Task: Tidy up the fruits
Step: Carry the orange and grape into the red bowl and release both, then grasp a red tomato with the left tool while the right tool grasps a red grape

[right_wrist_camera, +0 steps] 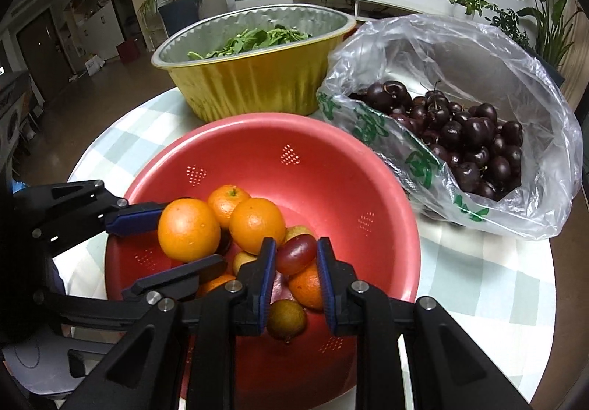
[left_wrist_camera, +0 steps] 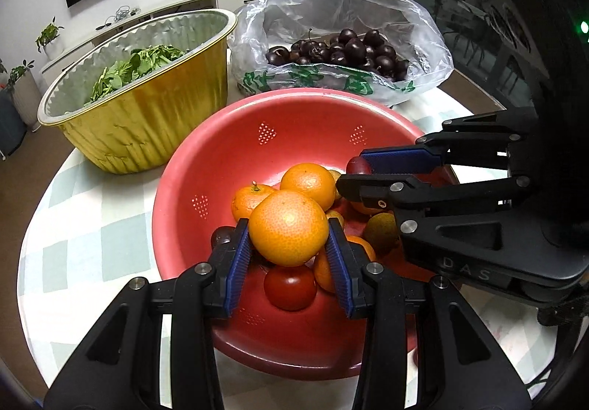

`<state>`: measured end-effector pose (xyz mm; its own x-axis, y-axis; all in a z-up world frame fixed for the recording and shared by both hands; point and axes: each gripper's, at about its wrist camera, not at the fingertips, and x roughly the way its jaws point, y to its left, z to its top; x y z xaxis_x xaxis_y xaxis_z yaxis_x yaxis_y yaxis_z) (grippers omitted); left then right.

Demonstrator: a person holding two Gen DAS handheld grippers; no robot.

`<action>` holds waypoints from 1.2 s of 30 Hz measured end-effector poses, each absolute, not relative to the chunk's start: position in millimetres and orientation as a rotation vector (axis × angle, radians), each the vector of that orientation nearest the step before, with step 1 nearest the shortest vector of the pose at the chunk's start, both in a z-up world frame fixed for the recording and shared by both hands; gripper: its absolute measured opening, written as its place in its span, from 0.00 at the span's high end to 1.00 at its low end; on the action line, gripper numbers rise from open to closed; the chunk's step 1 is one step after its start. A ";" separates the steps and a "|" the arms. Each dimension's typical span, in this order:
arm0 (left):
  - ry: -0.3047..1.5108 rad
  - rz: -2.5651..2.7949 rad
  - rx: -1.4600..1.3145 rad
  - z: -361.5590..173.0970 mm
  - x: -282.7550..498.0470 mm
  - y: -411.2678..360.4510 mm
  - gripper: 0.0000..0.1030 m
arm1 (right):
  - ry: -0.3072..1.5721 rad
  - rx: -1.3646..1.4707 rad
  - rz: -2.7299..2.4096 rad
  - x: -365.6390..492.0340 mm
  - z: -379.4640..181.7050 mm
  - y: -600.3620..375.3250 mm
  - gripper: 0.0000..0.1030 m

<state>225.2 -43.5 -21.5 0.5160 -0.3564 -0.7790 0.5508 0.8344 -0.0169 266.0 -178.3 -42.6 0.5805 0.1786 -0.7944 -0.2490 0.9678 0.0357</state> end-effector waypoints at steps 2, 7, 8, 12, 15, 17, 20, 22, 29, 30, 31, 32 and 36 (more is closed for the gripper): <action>0.869 -0.549 0.251 -21.2 224.2 -43.0 0.63 | 0.919 -0.089 0.248 267.1 -43.6 -179.2 0.76; 0.862 -0.539 0.247 -19.6 222.4 -41.1 0.39 | 0.919 -0.093 0.251 267.5 -44.0 -178.9 0.76; 0.860 -0.538 0.245 -19.4 221.2 -40.6 0.37 | 0.921 -0.092 0.251 267.6 -44.2 -179.4 0.75; 0.859 -0.534 0.248 -18.9 216.6 -40.3 0.37 | 0.921 -0.097 0.256 267.3 -44.7 -177.3 0.68; 0.852 -0.530 0.243 -15.4 211.6 -37.7 0.32 | 0.924 -0.100 0.249 265.3 -44.0 -178.0 0.60; 0.842 -0.523 0.239 -11.2 205.7 -35.4 0.28 | 0.922 -0.085 0.244 263.7 -42.1 -181.1 0.57; 0.827 -0.510 0.235 -4.0 192.7 -31.1 0.22 | 0.905 -0.070 0.242 256.6 -34.3 -186.4 0.57; 0.820 -0.505 0.229 -0.6 180.9 -28.8 0.19 | 0.881 -0.054 0.237 246.8 -26.3 -193.0 0.57; 0.857 -0.506 0.202 -13.1 122.3 -26.9 0.09 | 0.795 0.114 0.198 185.4 -10.2 -235.5 0.44; 0.868 -0.509 0.197 -16.9 115.5 -28.5 0.09 | 0.795 0.135 0.192 176.0 -12.2 -240.7 0.44; 0.878 -0.509 0.193 -21.2 108.2 -30.2 0.09 | 0.797 0.155 0.183 164.7 -16.0 -246.2 0.44; 0.889 -0.511 0.192 -25.6 101.4 -33.5 0.09 | 0.800 0.168 0.174 157.4 -18.0 -249.4 0.44; 0.932 -0.502 0.199 -42.7 87.0 -49.6 0.09 | 0.823 0.241 0.148 125.8 -37.7 -261.8 0.44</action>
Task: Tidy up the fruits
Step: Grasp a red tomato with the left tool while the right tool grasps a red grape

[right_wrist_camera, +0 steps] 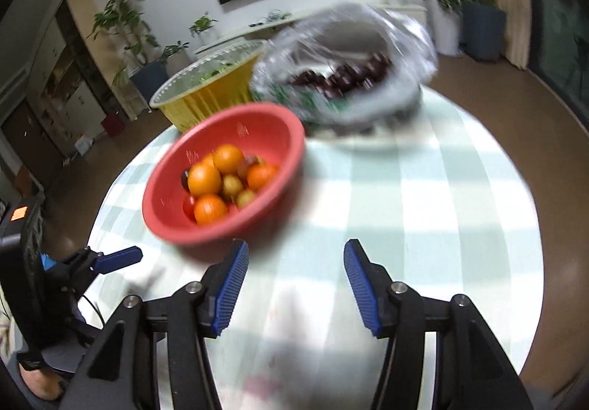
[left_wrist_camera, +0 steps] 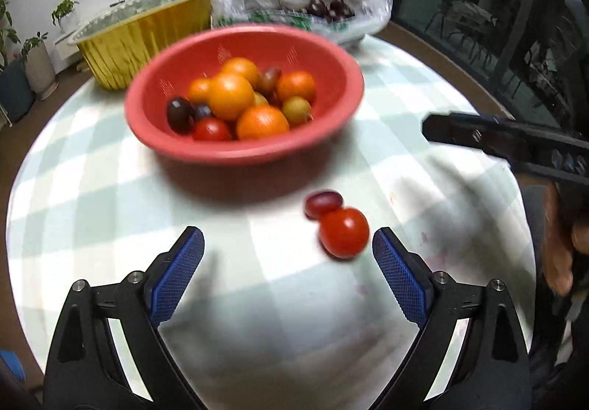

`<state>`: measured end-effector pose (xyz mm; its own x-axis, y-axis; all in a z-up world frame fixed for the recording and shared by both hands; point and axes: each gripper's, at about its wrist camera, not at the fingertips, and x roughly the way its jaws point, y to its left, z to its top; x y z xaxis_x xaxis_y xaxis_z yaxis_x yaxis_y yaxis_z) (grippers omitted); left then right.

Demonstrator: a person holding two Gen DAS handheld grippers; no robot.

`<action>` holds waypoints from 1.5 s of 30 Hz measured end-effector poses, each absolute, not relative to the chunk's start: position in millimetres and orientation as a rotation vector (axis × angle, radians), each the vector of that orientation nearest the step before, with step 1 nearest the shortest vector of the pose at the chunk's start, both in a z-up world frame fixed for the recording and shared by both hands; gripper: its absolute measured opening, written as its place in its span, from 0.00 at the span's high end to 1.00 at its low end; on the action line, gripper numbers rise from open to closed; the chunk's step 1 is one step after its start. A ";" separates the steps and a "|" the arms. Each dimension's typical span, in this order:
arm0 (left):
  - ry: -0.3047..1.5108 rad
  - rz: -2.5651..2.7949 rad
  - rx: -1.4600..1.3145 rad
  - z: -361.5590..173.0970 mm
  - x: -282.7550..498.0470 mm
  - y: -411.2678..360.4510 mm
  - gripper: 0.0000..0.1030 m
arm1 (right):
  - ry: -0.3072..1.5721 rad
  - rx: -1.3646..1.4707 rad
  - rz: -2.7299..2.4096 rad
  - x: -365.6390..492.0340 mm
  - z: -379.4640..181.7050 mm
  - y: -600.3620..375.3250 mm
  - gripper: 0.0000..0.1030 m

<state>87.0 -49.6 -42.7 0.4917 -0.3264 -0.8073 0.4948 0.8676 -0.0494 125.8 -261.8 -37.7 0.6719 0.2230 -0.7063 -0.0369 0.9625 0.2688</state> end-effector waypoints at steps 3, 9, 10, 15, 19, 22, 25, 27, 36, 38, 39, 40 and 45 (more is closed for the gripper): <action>0.928 -0.494 0.207 -47.0 81.7 -59.8 0.09 | 0.849 0.261 0.148 110.1 -49.2 -262.4 0.44; 0.940 -0.474 0.208 -51.6 82.5 -71.8 0.10 | 0.861 0.258 0.152 95.0 -55.0 -258.8 0.44; 0.942 -0.473 0.209 -52.0 83.4 -73.4 0.11 | 0.858 0.253 0.150 93.4 -54.4 -259.4 0.44; 0.967 -0.470 0.219 -57.8 87.5 -81.1 0.37 | 0.844 0.242 0.156 90.4 -51.8 -258.9 0.44; 0.967 -0.472 0.228 -60.1 87.3 -84.9 0.45 | 0.851 0.235 0.165 88.9 -54.0 -255.0 0.44; 0.961 -0.479 0.222 -59.0 88.6 -85.4 0.58 | 0.854 0.226 0.170 89.6 -54.7 -251.6 0.44; 0.958 -0.498 0.212 -58.1 89.0 -85.9 0.69 | 0.854 0.211 0.175 90.4 -55.1 -247.6 0.45; 0.954 -0.503 0.207 -57.9 88.1 -85.4 0.70 | 0.856 0.204 0.181 90.6 -55.6 -244.7 0.45; 0.944 -0.499 0.147 -49.3 77.6 -51.8 0.70 | 0.884 0.156 0.219 102.5 -61.0 -223.5 0.48; 0.946 -0.492 0.131 -48.9 72.9 -39.5 0.70 | 0.891 0.130 0.234 106.9 -62.7 -214.8 0.49; 0.948 -0.487 0.124 -49.2 71.1 -34.1 0.70 | 0.897 0.117 0.244 110.4 -63.9 -209.3 0.49; 0.951 -0.478 0.114 -50.0 69.4 -26.7 0.70 | 0.901 0.110 0.253 113.0 -64.9 -205.3 0.50; 0.952 -0.440 0.065 -50.1 68.0 1.4 0.70 | 0.926 0.052 0.313 128.7 -72.2 -178.5 0.55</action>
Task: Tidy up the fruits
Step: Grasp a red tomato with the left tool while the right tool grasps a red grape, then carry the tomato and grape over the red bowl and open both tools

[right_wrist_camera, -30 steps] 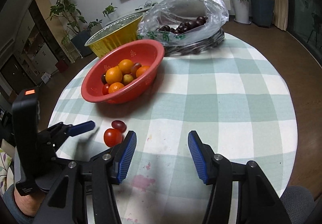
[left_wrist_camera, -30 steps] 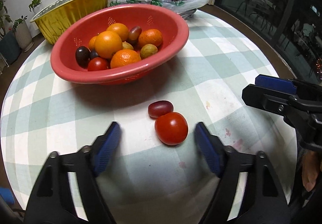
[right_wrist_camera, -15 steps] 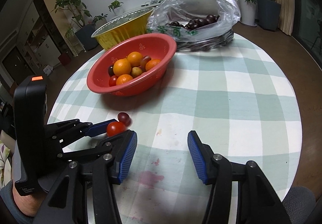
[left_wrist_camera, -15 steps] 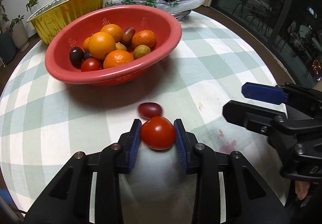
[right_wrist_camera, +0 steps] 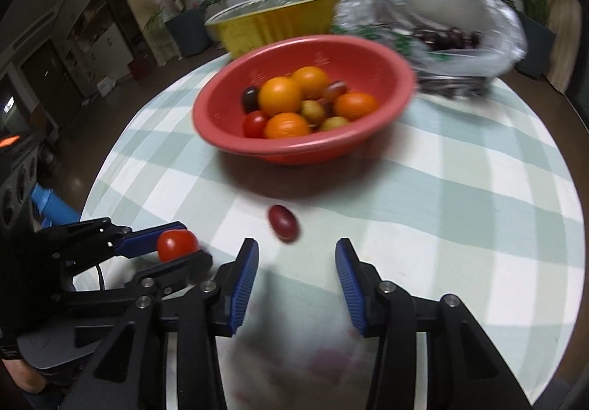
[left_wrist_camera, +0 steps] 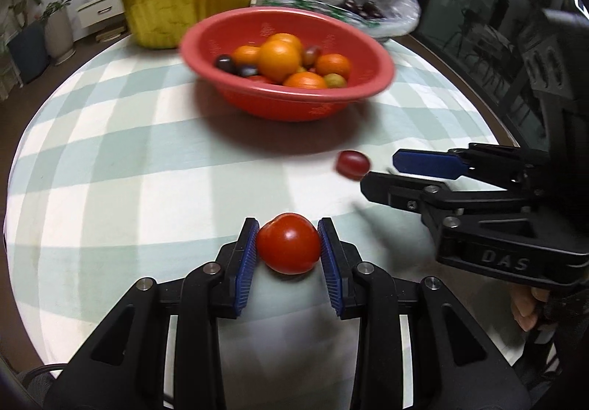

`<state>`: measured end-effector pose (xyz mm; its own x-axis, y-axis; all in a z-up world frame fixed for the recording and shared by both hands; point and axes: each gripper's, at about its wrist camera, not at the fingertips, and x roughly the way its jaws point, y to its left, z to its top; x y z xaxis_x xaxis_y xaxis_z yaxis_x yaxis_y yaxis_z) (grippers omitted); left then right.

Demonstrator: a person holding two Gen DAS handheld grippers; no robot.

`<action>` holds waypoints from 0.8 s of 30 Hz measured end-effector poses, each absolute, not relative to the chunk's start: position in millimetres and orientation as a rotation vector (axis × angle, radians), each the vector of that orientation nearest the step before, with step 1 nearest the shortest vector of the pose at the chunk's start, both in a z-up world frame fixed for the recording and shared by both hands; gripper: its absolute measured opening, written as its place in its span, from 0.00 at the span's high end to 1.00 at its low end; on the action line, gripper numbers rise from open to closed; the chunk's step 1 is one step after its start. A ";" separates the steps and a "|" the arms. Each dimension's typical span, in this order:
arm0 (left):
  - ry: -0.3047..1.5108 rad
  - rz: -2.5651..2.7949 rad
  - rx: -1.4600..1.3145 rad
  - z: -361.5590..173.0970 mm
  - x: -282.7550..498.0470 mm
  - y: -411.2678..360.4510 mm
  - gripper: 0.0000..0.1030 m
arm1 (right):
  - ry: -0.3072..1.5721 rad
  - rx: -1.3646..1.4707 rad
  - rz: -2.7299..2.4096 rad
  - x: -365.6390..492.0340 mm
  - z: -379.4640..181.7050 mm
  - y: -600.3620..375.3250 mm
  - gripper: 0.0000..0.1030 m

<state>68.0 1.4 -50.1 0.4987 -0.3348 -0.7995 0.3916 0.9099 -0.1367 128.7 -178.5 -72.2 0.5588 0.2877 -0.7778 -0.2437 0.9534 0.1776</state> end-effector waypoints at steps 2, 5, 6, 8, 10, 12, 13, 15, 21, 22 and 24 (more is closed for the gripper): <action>0.948 -0.433 0.051 -48.6 68.3 10.0 0.70 | 0.935 0.027 0.324 133.3 -74.3 -170.8 0.57; 0.945 -0.434 0.038 -48.3 69.2 16.3 0.70 | 0.949 -0.003 0.333 141.9 -78.3 -162.1 0.59; 0.946 -0.435 0.036 -48.8 69.1 17.5 0.70 | 0.957 -0.012 0.334 144.7 -80.1 -160.5 0.60; 0.951 -0.440 0.034 -50.1 69.8 17.9 0.70 | 0.957 -0.038 0.335 148.6 -81.0 -158.4 0.62; 0.954 -0.444 0.032 -51.2 70.4 17.3 0.70 | 0.958 -0.070 0.339 151.7 -81.1 -155.7 0.65; 0.955 -0.444 0.030 -51.7 70.7 16.9 0.70 | 0.962 -0.099 0.341 153.8 -81.2 -153.3 0.72; 0.955 -0.444 0.030 -52.6 72.5 14.9 0.70 | 0.965 -0.116 0.342 154.2 -81.5 -152.1 0.73; 0.958 -0.441 0.030 -53.4 73.1 14.7 0.70 | 0.967 -0.139 0.347 153.7 -82.0 -150.7 0.76; 0.962 -0.441 0.035 -56.3 74.4 13.0 0.70 | 0.958 -0.194 0.347 150.7 -82.2 -147.9 0.80; 0.962 -0.441 0.034 -56.3 74.4 13.0 0.70 | 0.957 -0.192 0.347 150.4 -82.1 -148.4 0.80; 0.962 -0.441 0.034 -56.3 74.3 13.0 0.70 | 0.957 -0.186 0.352 150.3 -82.1 -147.9 0.81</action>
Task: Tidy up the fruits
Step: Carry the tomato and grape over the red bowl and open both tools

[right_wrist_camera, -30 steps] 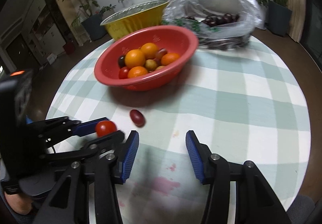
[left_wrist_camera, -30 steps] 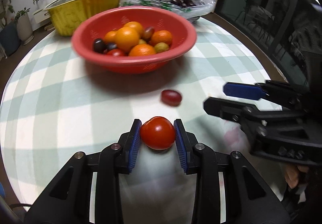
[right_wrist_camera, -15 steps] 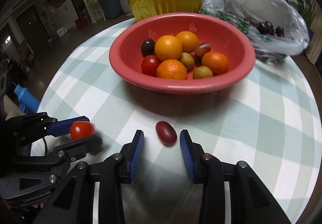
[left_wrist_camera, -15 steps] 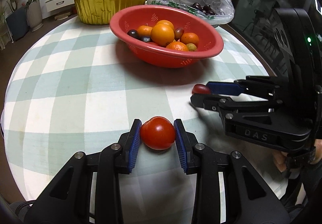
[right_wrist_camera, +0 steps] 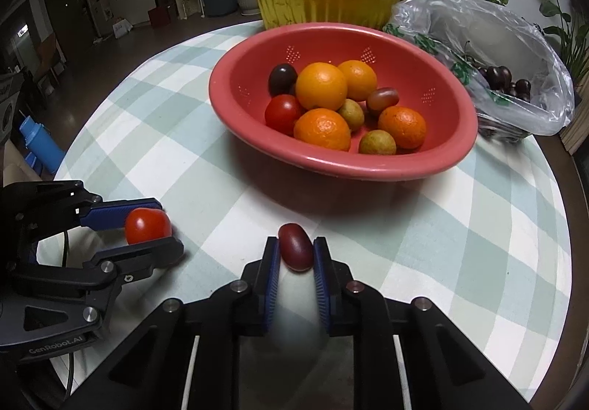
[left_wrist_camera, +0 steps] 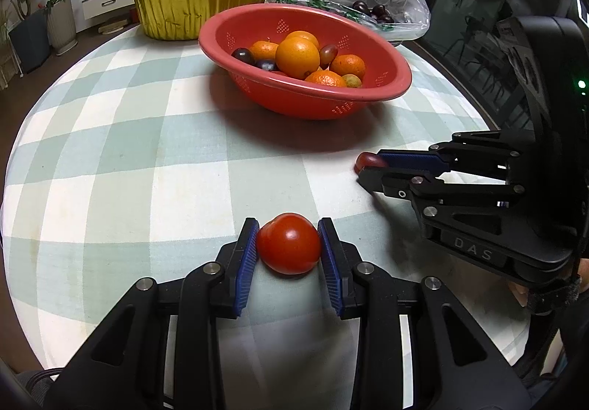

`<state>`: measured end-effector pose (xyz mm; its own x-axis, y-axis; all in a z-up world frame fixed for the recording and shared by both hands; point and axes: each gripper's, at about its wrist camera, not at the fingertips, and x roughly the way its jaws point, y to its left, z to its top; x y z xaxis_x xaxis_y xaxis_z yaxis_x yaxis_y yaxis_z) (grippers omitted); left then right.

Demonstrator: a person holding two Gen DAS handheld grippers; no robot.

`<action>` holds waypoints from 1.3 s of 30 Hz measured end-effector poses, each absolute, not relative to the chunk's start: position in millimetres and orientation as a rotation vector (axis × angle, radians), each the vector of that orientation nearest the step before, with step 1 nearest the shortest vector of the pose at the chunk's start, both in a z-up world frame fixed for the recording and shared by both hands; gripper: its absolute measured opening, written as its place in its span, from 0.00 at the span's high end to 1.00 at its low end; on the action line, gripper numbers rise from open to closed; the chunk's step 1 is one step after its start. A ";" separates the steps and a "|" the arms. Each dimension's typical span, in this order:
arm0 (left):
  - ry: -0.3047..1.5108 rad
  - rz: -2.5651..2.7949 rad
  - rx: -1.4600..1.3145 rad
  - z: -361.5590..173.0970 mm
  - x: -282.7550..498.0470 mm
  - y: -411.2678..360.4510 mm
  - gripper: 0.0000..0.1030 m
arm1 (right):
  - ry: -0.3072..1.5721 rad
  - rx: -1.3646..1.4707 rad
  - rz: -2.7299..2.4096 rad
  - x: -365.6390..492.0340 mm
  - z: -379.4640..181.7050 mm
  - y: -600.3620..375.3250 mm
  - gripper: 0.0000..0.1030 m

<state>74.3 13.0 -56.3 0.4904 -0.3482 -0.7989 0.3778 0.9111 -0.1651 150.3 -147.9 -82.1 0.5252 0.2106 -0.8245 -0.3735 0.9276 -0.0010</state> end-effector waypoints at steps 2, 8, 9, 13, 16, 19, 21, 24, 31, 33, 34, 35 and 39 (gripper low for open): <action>0.960 -0.442 0.034 -56.1 74.2 12.9 0.70 | 0.955 -0.180 0.357 148.3 -80.7 -148.2 0.81; 0.942 -0.452 0.034 -47.2 76.3 11.9 0.70 | 0.934 -0.132 0.375 133.5 -66.3 -157.6 0.81; 0.939 -0.455 0.037 -45.1 77.0 11.3 0.70 | 0.930 -0.119 0.380 130.5 -62.9 -160.6 0.81; 0.912 -0.464 0.052 -31.3 84.2 8.1 0.70 | 0.899 -0.055 0.375 124.5 -44.6 -180.6 0.81; 0.873 -0.462 0.069 -13.3 95.4 5.2 0.70 | 0.867 -0.010 0.349 129.2 -28.2 -199.3 0.81; 0.838 -0.454 0.088 3.1 109.7 1.8 0.70 | 0.842 0.016 0.305 140.3 -14.3 -215.8 0.81; 0.819 -0.452 0.107 12.7 123.6 -2.3 0.70 | 0.822 0.036 0.283 151.0 -4.7 -225.3 0.81; 0.817 -0.454 0.124 20.4 148.8 -8.6 0.70 | 0.804 0.053 0.261 168.8 4.5 -230.4 0.81; 0.829 -0.473 0.143 10.7 195.4 -21.9 0.70 | 0.821 0.030 0.274 216.1 -0.3 -209.5 0.81; 0.838 -0.480 0.139 3.8 201.2 -24.4 0.70 | 0.838 0.027 0.279 225.9 -6.9 -202.8 0.81; 0.841 -0.482 0.138 0.7 204.0 -24.8 0.70 | 0.845 0.022 0.279 228.8 -10.1 -200.1 0.81; 0.843 -0.483 0.132 -2.5 205.8 -24.2 0.70 | 0.851 0.016 0.279 230.9 -13.3 -197.6 0.81; 0.836 -0.492 0.112 -6.2 207.5 -22.0 0.70 | 0.878 -0.011 0.272 239.3 -26.2 -189.4 0.81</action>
<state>207.5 -22.0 -6.2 0.5657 -0.3740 -0.7350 0.4601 0.8828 -0.0951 239.3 -189.4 -26.2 0.6067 0.2308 -0.7607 -0.2396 0.9655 0.1019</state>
